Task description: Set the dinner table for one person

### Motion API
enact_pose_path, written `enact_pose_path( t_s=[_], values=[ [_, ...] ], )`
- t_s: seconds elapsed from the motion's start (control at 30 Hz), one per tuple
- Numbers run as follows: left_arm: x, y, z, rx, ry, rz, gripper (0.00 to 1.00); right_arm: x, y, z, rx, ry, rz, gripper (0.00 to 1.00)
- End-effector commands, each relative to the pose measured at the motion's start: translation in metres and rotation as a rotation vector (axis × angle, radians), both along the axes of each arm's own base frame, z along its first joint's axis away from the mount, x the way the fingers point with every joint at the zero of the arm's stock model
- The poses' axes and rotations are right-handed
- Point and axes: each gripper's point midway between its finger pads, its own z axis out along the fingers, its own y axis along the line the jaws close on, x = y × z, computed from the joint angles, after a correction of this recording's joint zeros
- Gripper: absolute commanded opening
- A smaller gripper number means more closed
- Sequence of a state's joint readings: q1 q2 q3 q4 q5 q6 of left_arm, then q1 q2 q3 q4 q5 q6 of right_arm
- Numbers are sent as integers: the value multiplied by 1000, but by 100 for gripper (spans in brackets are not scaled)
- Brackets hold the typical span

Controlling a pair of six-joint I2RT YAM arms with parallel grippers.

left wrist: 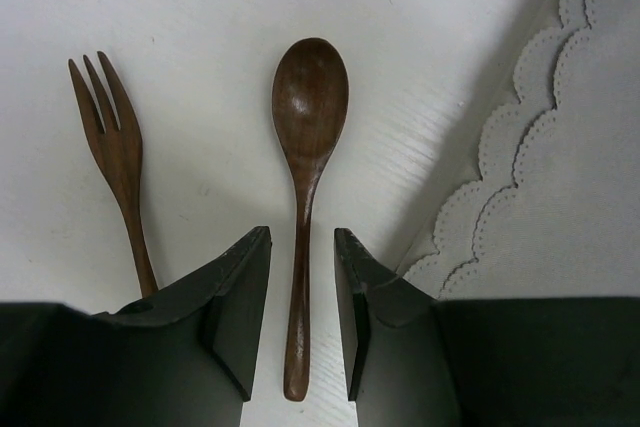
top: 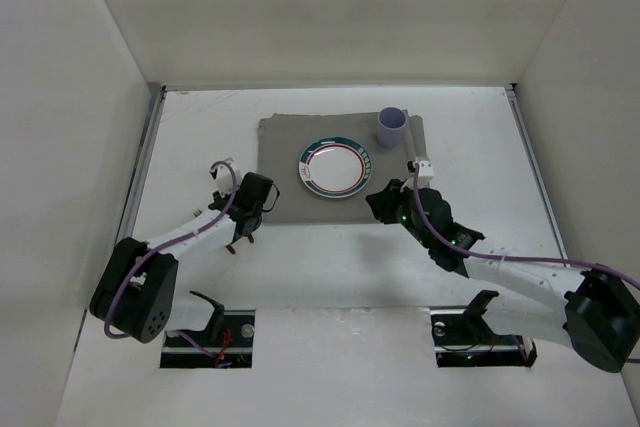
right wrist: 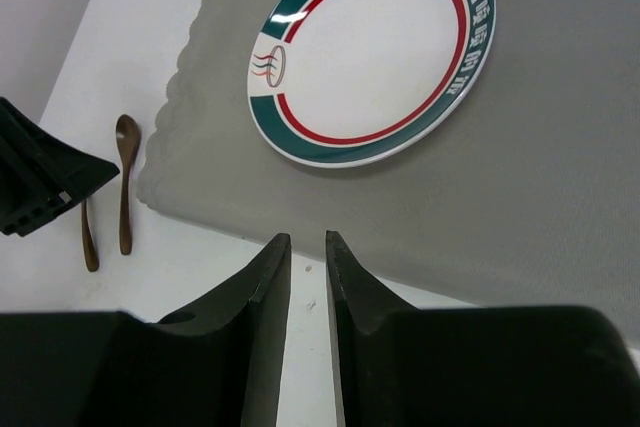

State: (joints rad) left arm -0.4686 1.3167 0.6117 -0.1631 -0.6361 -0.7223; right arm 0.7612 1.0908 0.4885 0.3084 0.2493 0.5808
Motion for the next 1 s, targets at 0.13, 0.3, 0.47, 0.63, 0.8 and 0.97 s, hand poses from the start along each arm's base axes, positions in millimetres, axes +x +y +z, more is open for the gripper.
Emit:
enact_pose_path(
  t_s=[0.13,0.3,0.47,0.63,0.8,0.97],
  values=[
    [6,-2,-7,-27,-13,2,28,1,11,10,44,-32,23,27],
    [2,4,-16,-31,11,19,25,0,12,13,49,-41,27,28],
    [-2,6,-25,-33,30,27,25,-1,11,13,51,-42,26,28],
    [-1,4,-32,-36,40,24,21,0,10,14,48,-47,22,28],
    [-1,4,-29,-50,22,23,8,-2,8,17,58,-54,19,28],
    [3,-1,15,-65,-74,-11,4,-2,0,23,74,-70,0,38]
  ],
)
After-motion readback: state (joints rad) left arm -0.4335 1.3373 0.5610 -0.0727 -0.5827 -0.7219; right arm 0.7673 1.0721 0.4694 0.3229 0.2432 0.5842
